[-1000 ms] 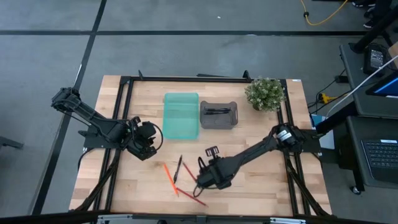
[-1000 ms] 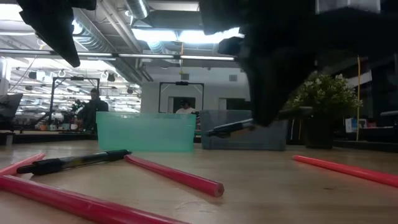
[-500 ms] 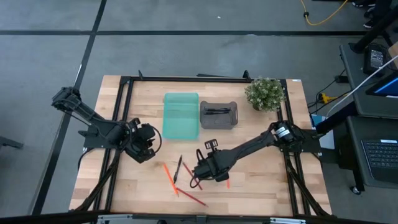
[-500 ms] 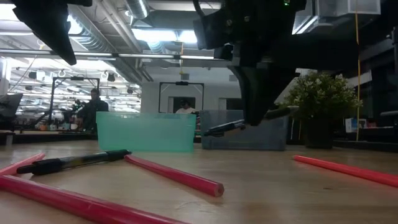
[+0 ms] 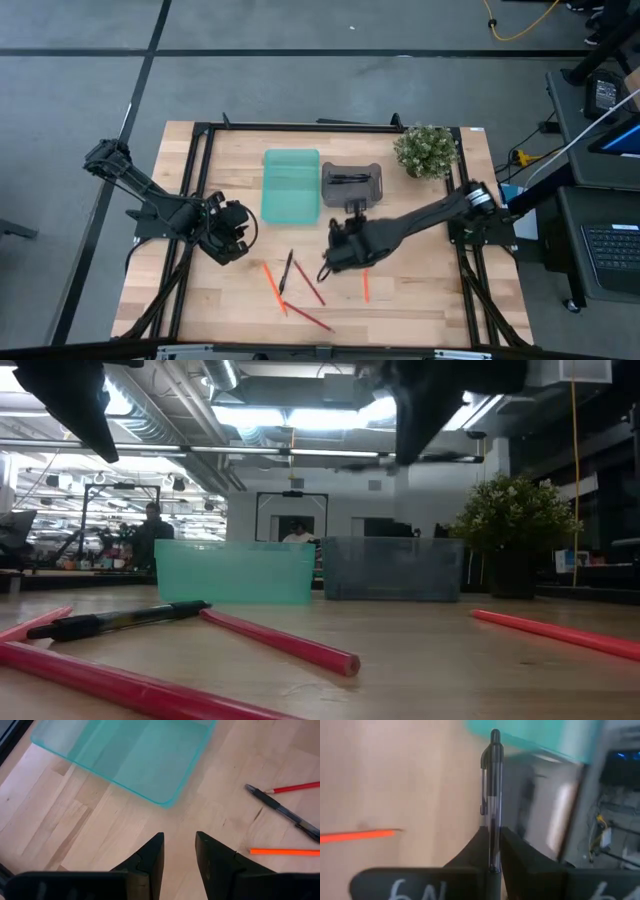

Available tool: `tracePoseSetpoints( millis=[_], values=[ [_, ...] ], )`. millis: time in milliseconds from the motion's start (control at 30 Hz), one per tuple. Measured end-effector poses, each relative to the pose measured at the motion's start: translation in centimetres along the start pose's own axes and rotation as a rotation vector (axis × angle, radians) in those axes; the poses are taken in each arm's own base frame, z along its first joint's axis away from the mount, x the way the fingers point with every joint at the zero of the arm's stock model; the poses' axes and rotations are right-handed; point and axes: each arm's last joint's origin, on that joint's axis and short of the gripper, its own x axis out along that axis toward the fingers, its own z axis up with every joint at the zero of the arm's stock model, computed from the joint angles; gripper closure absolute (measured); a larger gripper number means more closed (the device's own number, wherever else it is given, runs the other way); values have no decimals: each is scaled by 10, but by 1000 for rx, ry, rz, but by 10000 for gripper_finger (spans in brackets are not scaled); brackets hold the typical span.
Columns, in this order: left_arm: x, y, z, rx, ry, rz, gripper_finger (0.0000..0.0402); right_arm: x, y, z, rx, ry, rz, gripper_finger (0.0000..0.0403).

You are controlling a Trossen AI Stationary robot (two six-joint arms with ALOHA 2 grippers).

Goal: Sort pens & pencils
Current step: Put the black pen into the black bin

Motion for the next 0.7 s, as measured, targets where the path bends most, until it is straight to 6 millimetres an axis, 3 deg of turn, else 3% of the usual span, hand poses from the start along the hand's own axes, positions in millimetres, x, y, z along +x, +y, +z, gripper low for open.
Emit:
tracePoseSetpoints(
  millis=[133, 267, 500, 700],
  values=[
    [0, 0, 0, 0, 0, 0, 296, -13, -35, -11, 73, -30, -28, 374],
    [0, 0, 0, -1, 0, 0, 296, -12, -68, -18, 125, -29, -38, 370],
    [0, 0, 0, -3, -1, -2, 296, 13, -114, -21, 171, 9, -26, 367],
    [0, 0, 0, -1, -1, -2, 296, 48, -131, -21, 186, -18, 57, 371]
  ],
)
